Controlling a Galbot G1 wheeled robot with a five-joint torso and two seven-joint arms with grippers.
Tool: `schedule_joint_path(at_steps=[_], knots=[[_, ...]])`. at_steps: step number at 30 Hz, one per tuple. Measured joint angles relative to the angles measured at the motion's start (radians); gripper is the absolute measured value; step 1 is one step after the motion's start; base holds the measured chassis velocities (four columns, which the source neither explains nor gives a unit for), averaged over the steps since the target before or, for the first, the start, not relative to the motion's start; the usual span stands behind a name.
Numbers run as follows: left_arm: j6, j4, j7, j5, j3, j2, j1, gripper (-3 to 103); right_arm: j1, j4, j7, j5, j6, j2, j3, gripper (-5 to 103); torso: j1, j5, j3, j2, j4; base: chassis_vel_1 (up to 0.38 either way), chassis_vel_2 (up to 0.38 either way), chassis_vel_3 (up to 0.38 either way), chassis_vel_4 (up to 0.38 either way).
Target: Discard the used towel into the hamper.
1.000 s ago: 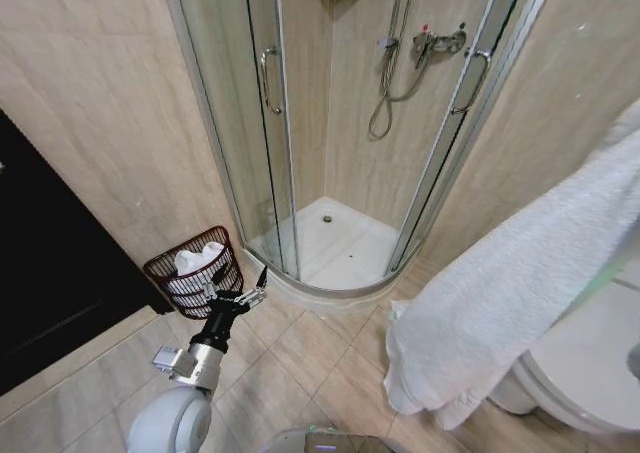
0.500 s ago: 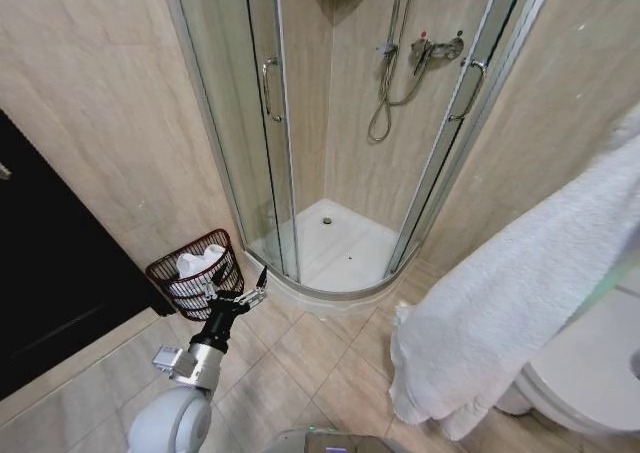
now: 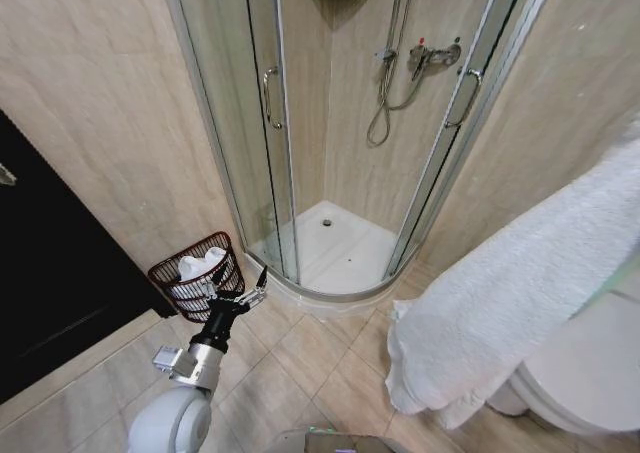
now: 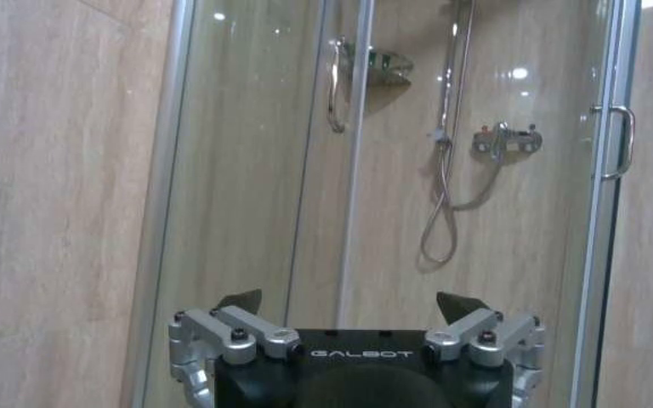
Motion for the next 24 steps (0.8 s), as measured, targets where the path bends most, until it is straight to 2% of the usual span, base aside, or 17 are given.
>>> schedule_joint_path(at_steps=[13,24], knots=[[0.0,0.0,0.0,0.0,0.0,0.0,0.0,100,0.021,0.0,0.004,0.047,-0.001,-0.047,0.073,2,0.025,0.0,0.034,0.059,-0.0002,0.0,0.0,0.0,0.0],[0.0,0.0,0.0,0.0,0.0,0.0,0.0,100,0.038,0.0,0.003,0.049,-0.003,-0.049,0.072,2,0.046,0.0001,0.061,0.107,-0.0001,0.0,0.0,0.0,0.0]])
